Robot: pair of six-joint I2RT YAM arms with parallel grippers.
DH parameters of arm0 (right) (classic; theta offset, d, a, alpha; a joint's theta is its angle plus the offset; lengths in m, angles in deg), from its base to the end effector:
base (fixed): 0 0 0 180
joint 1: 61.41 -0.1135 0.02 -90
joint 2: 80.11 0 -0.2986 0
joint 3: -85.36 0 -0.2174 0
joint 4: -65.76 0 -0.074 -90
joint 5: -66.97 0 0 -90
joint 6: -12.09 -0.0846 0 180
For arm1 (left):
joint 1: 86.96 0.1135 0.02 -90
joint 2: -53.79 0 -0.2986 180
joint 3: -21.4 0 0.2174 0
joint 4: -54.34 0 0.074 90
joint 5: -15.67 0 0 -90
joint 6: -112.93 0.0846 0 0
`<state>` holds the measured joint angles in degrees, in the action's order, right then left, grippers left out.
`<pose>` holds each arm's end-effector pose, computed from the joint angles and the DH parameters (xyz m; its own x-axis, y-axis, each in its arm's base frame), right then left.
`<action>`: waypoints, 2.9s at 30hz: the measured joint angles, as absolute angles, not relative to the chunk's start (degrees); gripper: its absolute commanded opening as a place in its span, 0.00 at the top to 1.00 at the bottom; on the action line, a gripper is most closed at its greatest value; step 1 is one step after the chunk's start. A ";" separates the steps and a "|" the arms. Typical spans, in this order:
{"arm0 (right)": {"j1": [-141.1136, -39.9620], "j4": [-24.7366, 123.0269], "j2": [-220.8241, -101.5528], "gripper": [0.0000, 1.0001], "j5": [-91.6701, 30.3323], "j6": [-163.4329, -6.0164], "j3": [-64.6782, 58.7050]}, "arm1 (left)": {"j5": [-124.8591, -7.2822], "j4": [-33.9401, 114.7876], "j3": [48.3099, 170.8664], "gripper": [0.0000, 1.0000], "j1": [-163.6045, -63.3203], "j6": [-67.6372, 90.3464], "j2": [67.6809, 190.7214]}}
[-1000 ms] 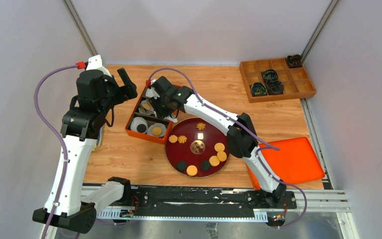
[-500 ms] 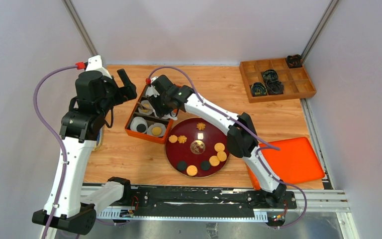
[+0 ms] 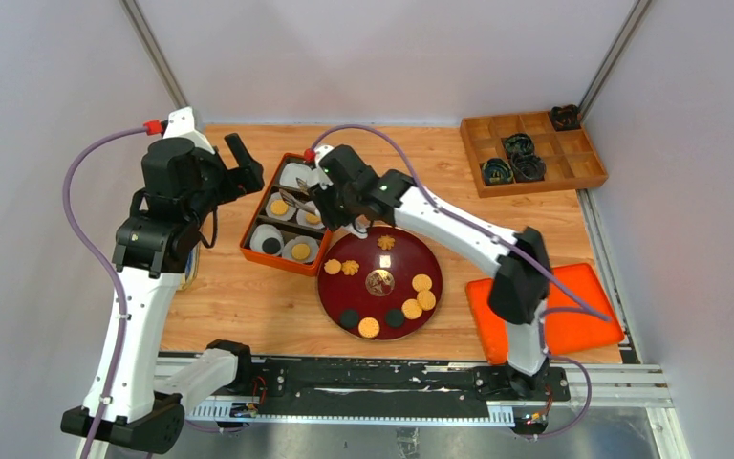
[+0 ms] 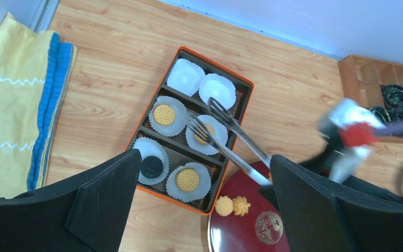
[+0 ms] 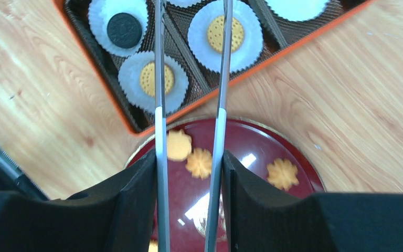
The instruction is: Pack the cookies
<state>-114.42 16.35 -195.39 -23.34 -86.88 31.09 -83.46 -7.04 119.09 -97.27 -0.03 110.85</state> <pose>0.2912 0.3874 0.3232 -0.4986 -0.4028 -0.7675 -0.7325 0.6693 0.1246 0.1696 -0.0172 0.4499 -0.3329 -0.3309 -0.8830 -0.1077 0.9436 -0.3130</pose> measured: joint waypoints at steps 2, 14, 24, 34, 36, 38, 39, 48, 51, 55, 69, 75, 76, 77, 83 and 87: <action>-115.15 17.23 -188.53 0.59 -22.10 -86.88 25.80 | -83.09 -7.02 119.07 0.00 -97.27 -0.31 110.74; -128.44 15.90 -159.92 0.57 -14.54 -90.05 -6.22 | -79.76 -7.07 116.29 0.00 -97.27 -2.06 111.95; -135.93 4.20 -149.32 0.62 -10.34 -101.31 -18.04 | -76.68 -7.02 116.05 0.00 -97.27 -3.48 112.89; -144.81 -11.25 -138.35 0.64 -6.38 -116.30 -20.01 | -72.51 -6.85 115.18 0.00 -97.27 -4.92 113.34; -146.66 -13.66 -137.78 0.64 -6.03 -118.90 -20.01 | -72.05 -6.80 114.67 0.00 -97.31 -5.03 113.37; -148.06 -15.47 -138.26 0.64 -5.77 -121.09 -20.01 | -71.83 -6.83 114.17 0.00 -97.33 -5.14 113.37; -148.67 -16.10 -138.78 0.64 -5.66 -122.05 -20.01 | -71.74 -6.80 113.93 0.00 -97.33 -5.14 113.39; -150.42 -16.82 -144.16 0.61 -4.29 -125.31 -20.01 | -71.48 -6.78 112.75 0.00 -97.44 -5.12 113.39; -150.42 -16.32 -145.82 0.60 -3.35 -125.04 -19.90 | -71.50 -6.76 112.71 0.00 -97.51 -5.05 113.39; -150.34 -14.70 -148.62 0.60 -2.69 -123.84 -19.03 | -71.55 -6.69 112.57 0.00 -97.55 -4.90 113.39; -140.13 -3.32 -151.74 0.55 -5.12 -116.30 -18.79 | -71.94 -6.32 111.74 0.00 -97.55 -4.68 113.39; -138.75 -1.46 -152.95 0.50 -5.51 -115.21 -18.79 | -71.94 -6.32 111.74 0.00 -97.55 -4.70 113.39; -138.64 -1.15 -153.34 0.50 -5.60 -115.10 -18.79 | -71.92 -6.32 111.74 0.00 -97.55 -4.70 113.39; -138.53 -0.85 -153.69 0.50 -5.68 -114.97 -18.79 | -71.92 -6.32 111.74 0.00 -97.55 -4.70 113.39; -138.03 0.20 -155.44 0.55 -6.17 -114.71 -18.79 | -71.85 -6.28 111.72 0.00 -97.55 -4.68 113.39; -137.09 0.90 -155.63 0.69 -6.97 -114.77 -18.79 | -71.79 -5.86 111.61 0.00 -97.55 -4.68 113.37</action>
<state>-137.09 0.90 -155.63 -6.97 -114.77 -18.79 -71.79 -5.86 111.61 -97.55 -4.68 113.37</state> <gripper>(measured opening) 0.503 1.000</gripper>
